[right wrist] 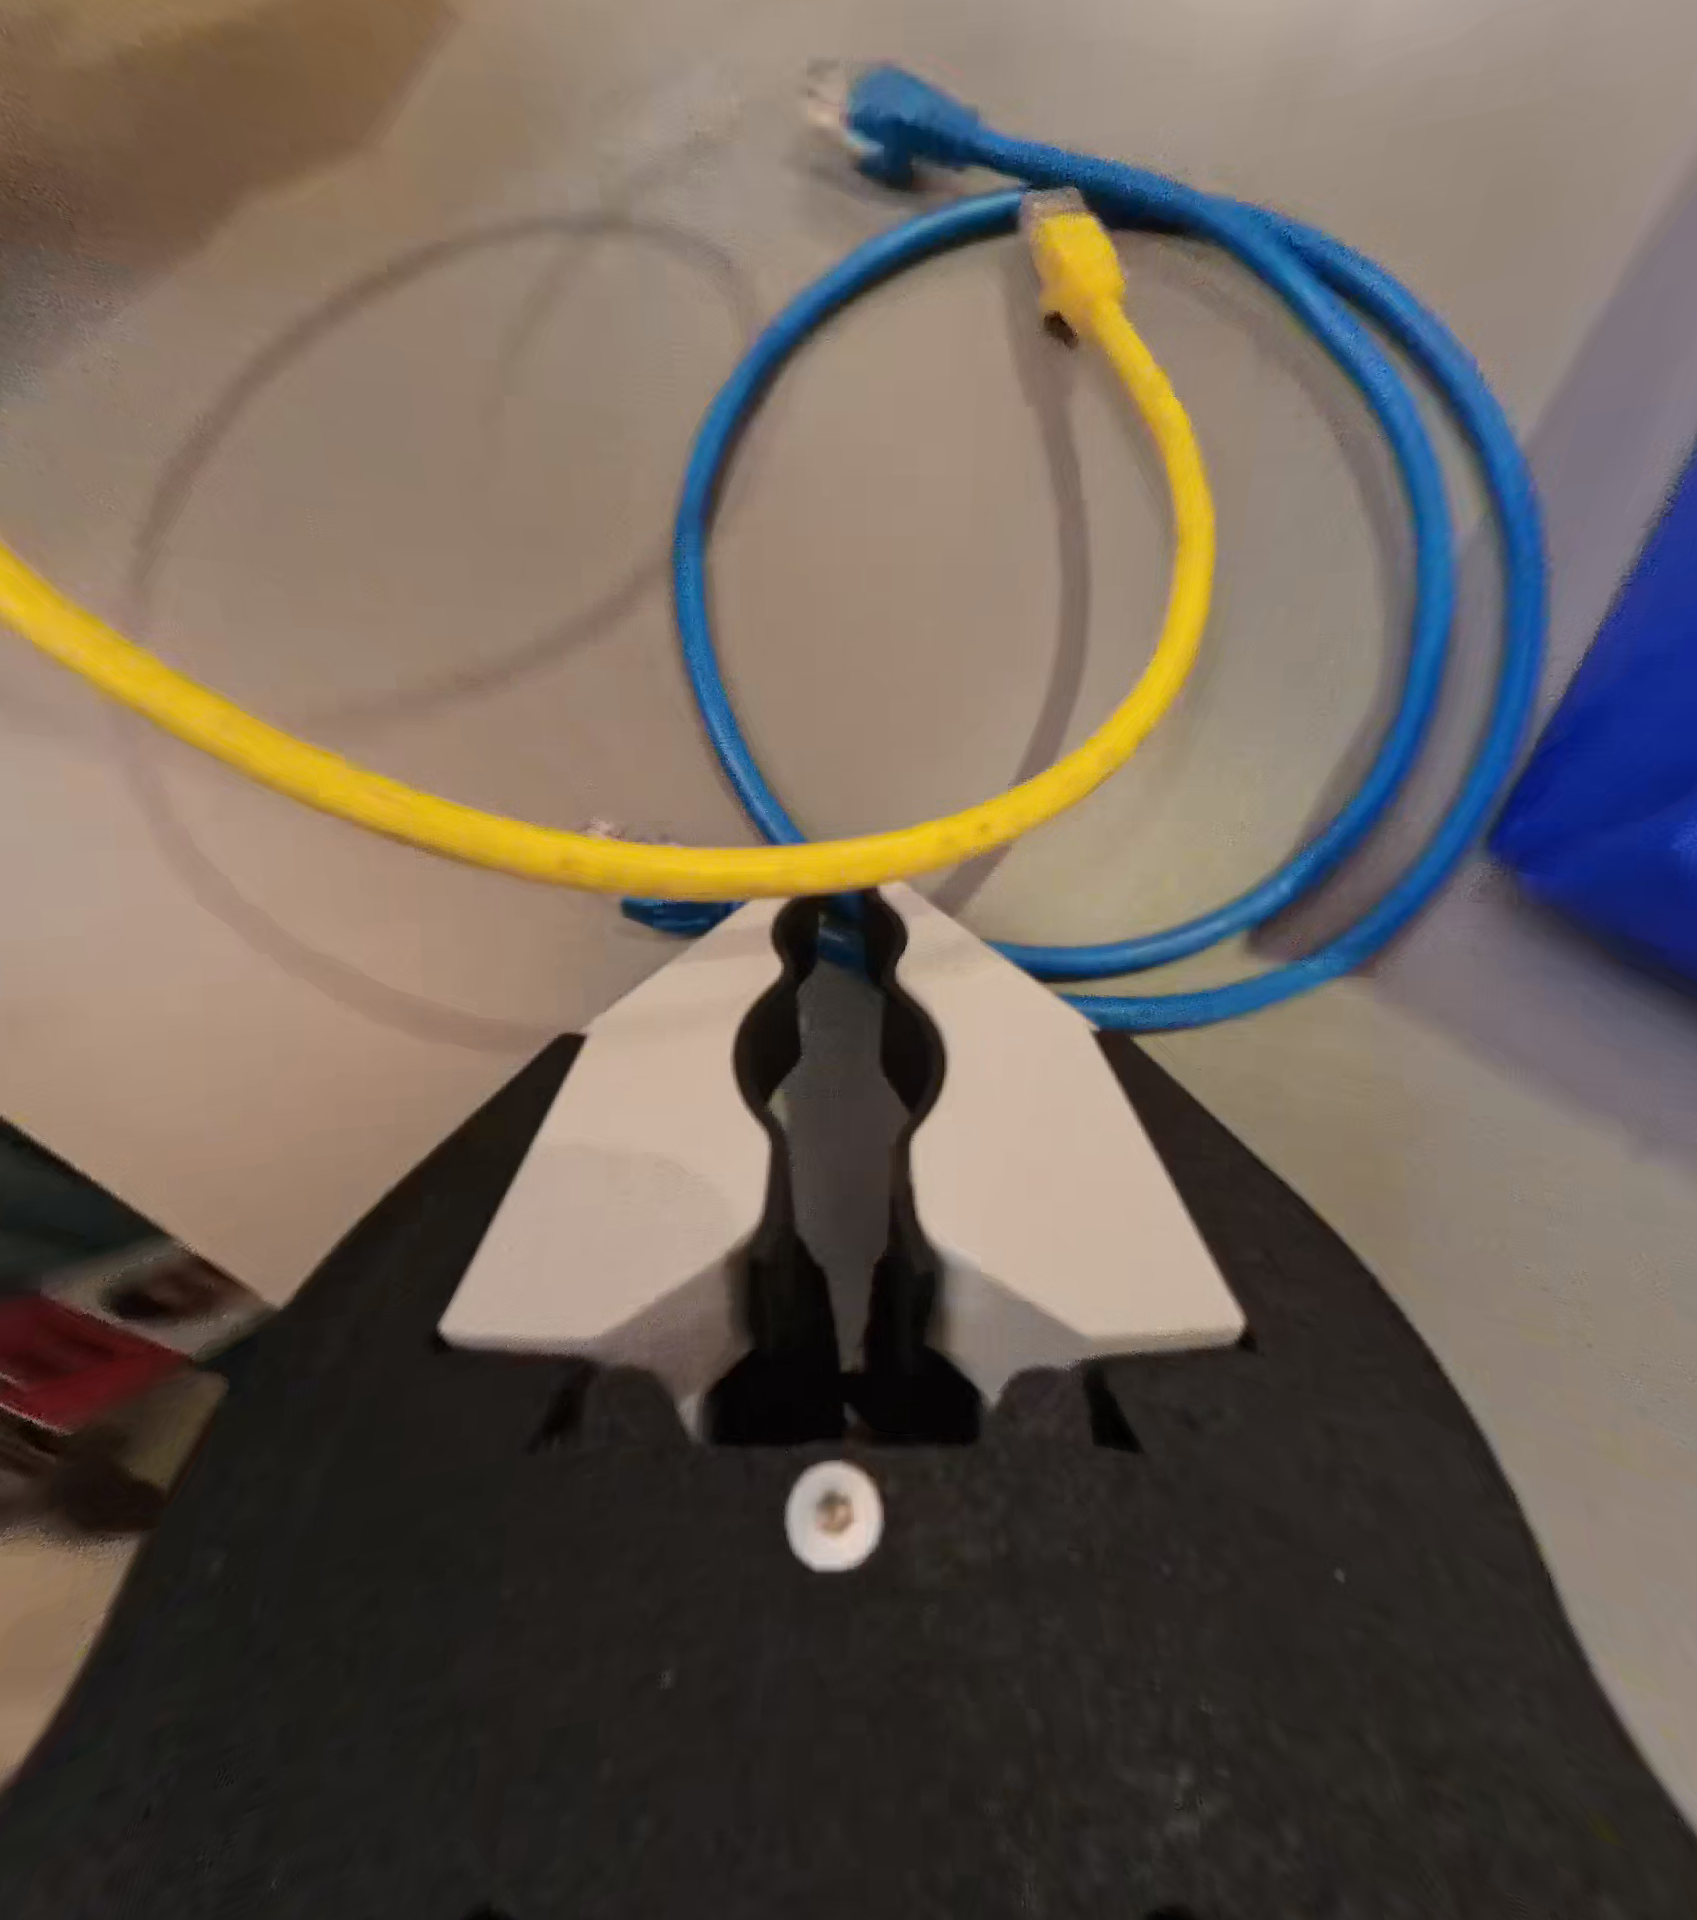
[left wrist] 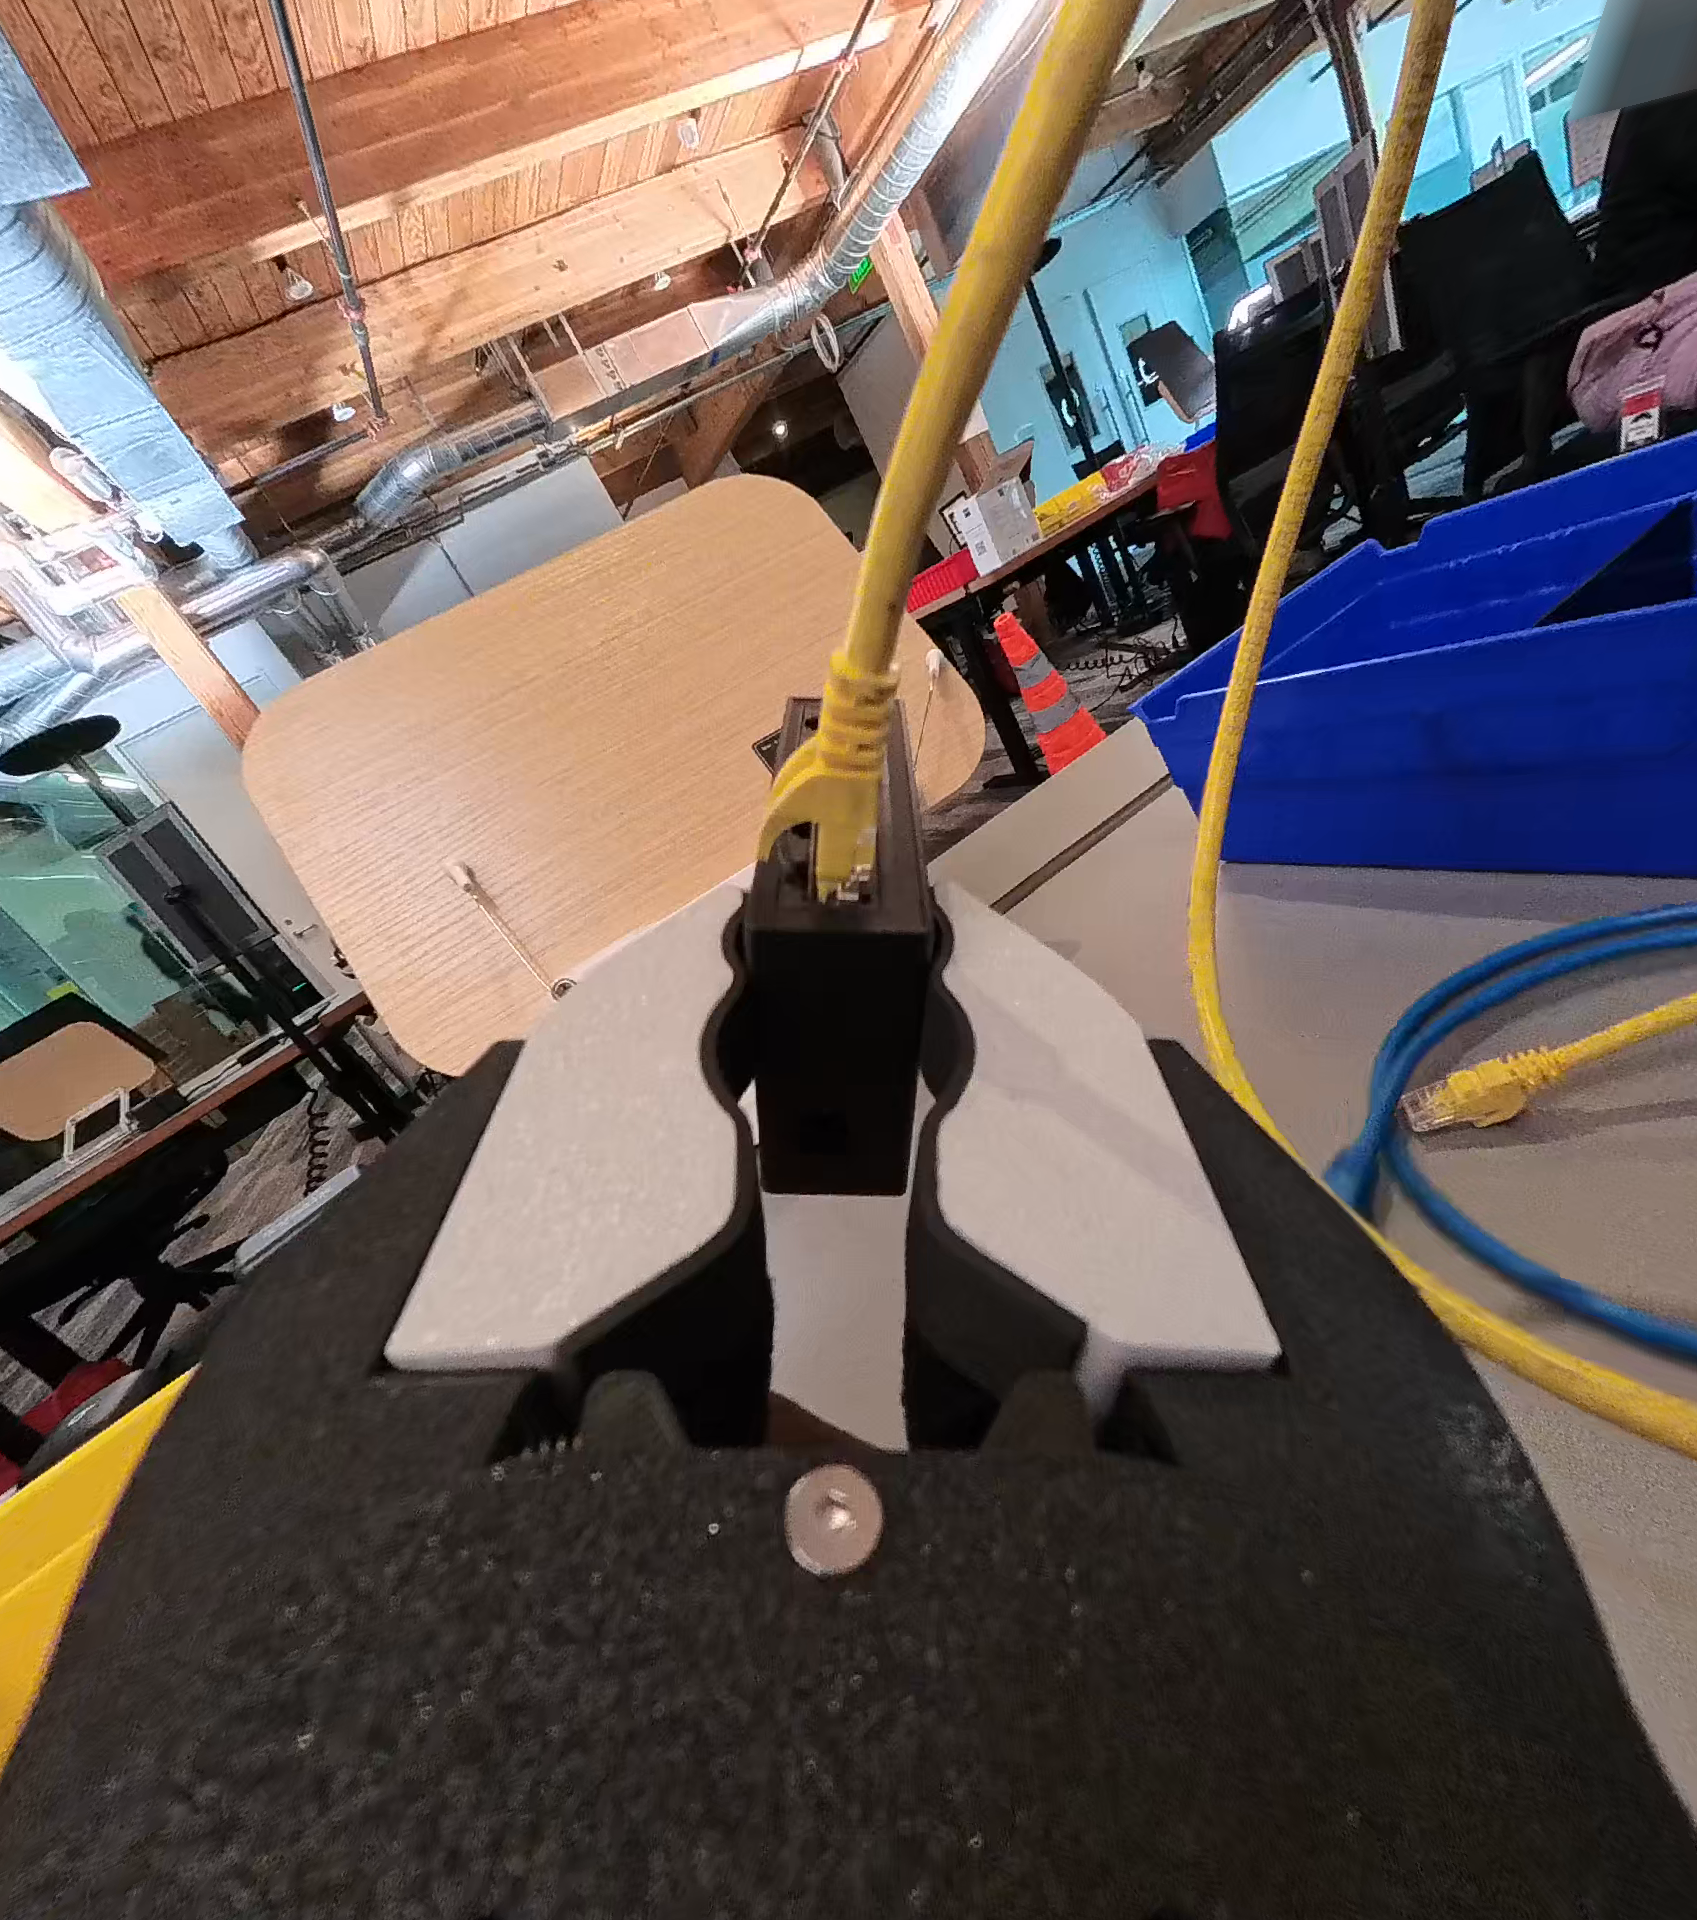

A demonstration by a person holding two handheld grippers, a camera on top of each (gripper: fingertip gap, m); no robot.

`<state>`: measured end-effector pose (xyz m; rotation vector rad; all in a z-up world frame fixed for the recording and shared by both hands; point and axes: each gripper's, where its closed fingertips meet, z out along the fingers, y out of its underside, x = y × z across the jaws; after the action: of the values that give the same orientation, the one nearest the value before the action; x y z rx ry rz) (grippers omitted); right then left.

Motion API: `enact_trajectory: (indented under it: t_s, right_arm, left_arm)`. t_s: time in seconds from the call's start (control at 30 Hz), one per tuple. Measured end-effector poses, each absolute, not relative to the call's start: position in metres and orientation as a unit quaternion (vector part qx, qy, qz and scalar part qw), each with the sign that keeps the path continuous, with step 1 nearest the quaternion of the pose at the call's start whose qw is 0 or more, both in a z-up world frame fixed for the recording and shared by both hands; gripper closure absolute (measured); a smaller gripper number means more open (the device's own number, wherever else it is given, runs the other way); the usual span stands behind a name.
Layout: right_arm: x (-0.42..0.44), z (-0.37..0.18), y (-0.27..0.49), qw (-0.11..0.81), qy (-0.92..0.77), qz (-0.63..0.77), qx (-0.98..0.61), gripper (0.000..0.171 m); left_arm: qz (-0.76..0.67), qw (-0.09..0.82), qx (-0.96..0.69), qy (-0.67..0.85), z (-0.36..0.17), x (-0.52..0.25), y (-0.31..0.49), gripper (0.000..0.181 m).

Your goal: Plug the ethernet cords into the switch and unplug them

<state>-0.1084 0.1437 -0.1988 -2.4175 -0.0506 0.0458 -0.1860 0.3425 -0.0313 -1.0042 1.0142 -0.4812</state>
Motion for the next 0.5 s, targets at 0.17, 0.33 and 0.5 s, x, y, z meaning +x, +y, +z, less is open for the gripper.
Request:
enact_trajectory:
  t_s: [0.17, 0.33, 0.5]
  right_arm:
    - [-0.169, -0.183, 0.137, 0.412, -0.006, 0.087, -0.907, 0.171]
    - [-0.181, -0.174, 0.127, 0.442, -0.249, 0.019, -0.862, 0.14]
    - [-0.163, -0.181, 0.145, 0.45, -0.402, -0.102, -0.791, 0.145]
  left_arm:
    - [-0.218, 0.729, -0.458, 0.46, -0.032, -0.186, 0.343, 0.154]
    - [-0.219, 0.725, -0.461, 0.462, -0.034, -0.185, 0.344, 0.154]
    - [-0.214, 0.726, -0.459, 0.466, -0.035, -0.184, 0.344, 0.154]
